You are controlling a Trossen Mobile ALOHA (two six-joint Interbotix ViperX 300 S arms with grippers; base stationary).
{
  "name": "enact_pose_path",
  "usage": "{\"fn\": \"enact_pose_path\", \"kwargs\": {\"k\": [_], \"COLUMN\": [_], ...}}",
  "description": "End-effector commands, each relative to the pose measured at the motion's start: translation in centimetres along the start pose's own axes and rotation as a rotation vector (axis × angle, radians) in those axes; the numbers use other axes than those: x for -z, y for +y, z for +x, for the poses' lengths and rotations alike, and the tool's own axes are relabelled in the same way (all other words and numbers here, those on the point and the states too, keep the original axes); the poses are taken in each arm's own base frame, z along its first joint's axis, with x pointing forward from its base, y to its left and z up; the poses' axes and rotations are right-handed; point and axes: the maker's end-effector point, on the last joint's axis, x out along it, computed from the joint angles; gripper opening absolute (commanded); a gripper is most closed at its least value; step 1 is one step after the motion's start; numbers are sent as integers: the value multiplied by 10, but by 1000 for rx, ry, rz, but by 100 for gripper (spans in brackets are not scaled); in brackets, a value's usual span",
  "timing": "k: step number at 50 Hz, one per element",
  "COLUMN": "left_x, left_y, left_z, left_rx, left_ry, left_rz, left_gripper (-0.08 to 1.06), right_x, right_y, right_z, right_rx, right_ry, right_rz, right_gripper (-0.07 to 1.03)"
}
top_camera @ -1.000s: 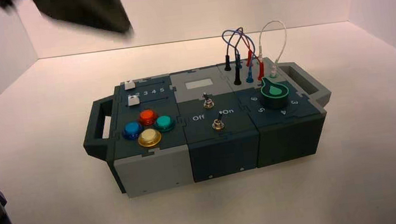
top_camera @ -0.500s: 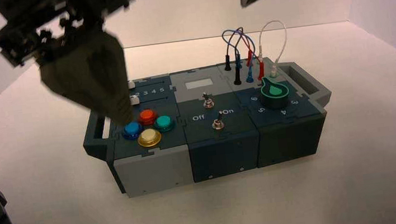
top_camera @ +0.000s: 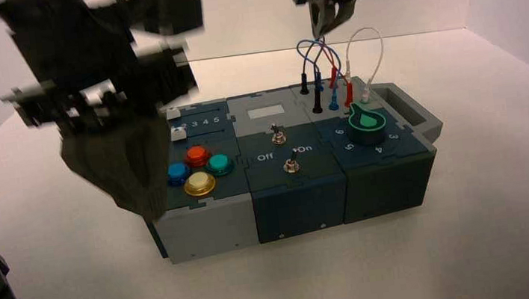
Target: Rotate the box clockwise.
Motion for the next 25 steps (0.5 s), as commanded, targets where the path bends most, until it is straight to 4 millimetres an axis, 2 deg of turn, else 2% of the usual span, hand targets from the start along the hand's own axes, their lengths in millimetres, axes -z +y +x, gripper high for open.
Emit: {"fn": "enact_pose_path", "kwargs": {"k": [1,13,25], "left_x": [-12,-28,-30], "left_y": [-5,-6,-3], "left_z": [4,16,24], "left_rx": [-10,-38,-59], "left_ry": [16,61,90], "left_rz": [22,39,50], "left_gripper": [-3,-3,-3], "right_x": [-14,-10,-8], "right_y": [4,3,3], "right_z": [0,16,22], "right_rx": [-6,-4,-5], "right_ry": [-27,2,29], "right_rz": [-2,-4,0], "right_gripper": [-2,-2,-2]}}
